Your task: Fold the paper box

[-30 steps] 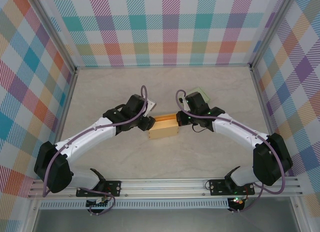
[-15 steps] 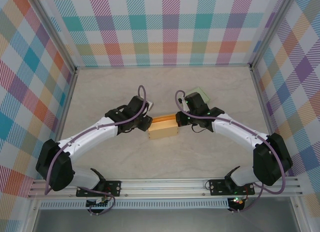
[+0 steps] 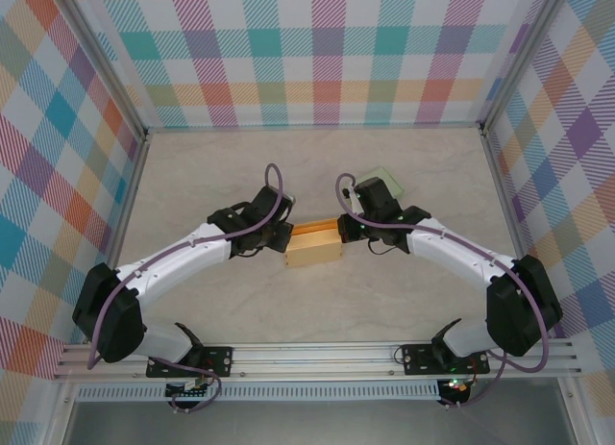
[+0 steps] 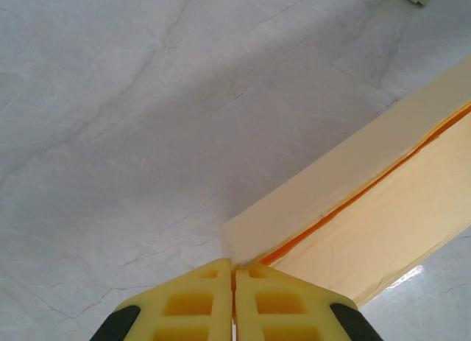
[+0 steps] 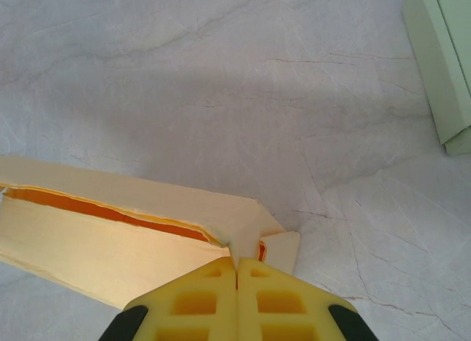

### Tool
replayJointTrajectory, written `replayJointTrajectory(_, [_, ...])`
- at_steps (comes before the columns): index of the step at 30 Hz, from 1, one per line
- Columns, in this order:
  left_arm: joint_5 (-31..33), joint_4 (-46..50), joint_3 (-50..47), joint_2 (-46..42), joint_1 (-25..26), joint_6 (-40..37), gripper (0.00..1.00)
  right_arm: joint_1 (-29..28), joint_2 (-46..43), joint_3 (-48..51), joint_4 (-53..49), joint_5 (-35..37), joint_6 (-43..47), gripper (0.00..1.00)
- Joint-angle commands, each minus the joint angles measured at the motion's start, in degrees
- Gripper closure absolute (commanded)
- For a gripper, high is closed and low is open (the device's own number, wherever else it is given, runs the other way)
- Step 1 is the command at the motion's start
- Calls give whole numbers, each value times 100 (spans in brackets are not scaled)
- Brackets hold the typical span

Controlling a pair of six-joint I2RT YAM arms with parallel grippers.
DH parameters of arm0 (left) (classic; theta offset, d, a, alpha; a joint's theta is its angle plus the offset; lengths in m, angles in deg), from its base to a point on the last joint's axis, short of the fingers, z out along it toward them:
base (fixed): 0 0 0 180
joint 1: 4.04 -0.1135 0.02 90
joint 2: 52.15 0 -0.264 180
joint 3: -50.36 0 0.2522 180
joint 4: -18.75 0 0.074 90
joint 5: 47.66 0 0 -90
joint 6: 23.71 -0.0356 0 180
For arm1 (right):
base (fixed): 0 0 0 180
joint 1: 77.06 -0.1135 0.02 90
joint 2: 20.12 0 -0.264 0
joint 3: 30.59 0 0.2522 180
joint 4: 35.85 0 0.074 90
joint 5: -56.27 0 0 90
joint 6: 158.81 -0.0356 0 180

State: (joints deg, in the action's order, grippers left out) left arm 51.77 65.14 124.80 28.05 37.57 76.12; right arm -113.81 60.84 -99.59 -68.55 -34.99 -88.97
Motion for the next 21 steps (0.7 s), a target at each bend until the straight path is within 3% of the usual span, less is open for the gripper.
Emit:
replayJointTrajectory(1, [-197, 0, 98, -10, 49, 355, 92, -80, 112, 75, -58, 3, 42, 100])
replayJointTrajectory(21, [-196, -265, -96, -330, 40, 2137, 88, -323, 113, 171, -13, 211, -14, 100])
